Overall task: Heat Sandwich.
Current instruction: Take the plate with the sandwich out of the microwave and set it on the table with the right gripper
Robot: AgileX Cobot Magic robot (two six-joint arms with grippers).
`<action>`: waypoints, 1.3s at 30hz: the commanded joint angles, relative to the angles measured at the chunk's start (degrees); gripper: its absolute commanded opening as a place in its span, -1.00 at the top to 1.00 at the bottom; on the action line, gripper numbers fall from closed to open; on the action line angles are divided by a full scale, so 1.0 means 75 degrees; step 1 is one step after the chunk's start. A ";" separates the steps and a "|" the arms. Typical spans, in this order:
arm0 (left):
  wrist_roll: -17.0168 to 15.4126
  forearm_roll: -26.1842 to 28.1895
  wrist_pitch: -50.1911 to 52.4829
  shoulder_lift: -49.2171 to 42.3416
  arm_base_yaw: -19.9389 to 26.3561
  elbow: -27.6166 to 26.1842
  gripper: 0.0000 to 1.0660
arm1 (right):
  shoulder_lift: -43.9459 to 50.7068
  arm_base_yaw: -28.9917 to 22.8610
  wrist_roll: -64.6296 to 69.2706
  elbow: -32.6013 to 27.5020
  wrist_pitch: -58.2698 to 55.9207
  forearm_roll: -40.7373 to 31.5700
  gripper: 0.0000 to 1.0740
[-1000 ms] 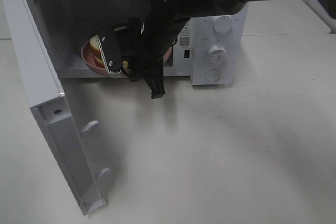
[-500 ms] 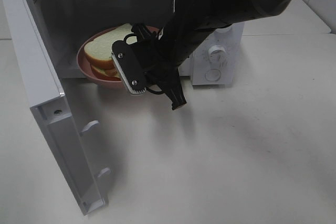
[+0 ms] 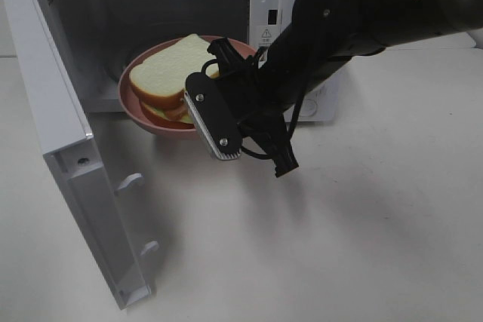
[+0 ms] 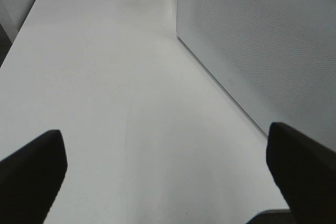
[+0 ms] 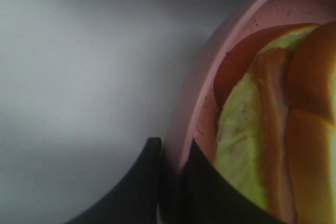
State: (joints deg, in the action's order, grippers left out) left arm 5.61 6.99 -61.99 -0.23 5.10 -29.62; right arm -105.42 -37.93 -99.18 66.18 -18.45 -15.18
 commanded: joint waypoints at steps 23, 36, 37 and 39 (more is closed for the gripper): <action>-0.0023 0.0061 0.0069 -0.0153 -0.0046 0.0008 -0.84 | 0.2712 -0.0122 0.0031 -0.2689 0.0504 -0.0053 1.00; -0.0023 0.0061 0.0069 -0.0153 -0.0046 0.0008 -0.84 | 0.4110 -0.0122 0.0558 -0.3827 0.0374 -0.0031 1.00; -0.0023 0.0061 0.0069 -0.0153 -0.0046 0.0008 -0.84 | 0.4209 -0.0122 0.0619 -0.3919 0.0328 0.0008 1.00; -0.0023 0.0061 0.0069 -0.0153 -0.0046 0.0008 -0.84 | 0.4347 -0.0122 0.0665 -0.4018 0.0306 0.0046 1.00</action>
State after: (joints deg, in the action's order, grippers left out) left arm 5.61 6.99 -61.99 -0.23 5.10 -29.62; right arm -73.74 -38.62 -94.94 36.15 -16.84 -14.90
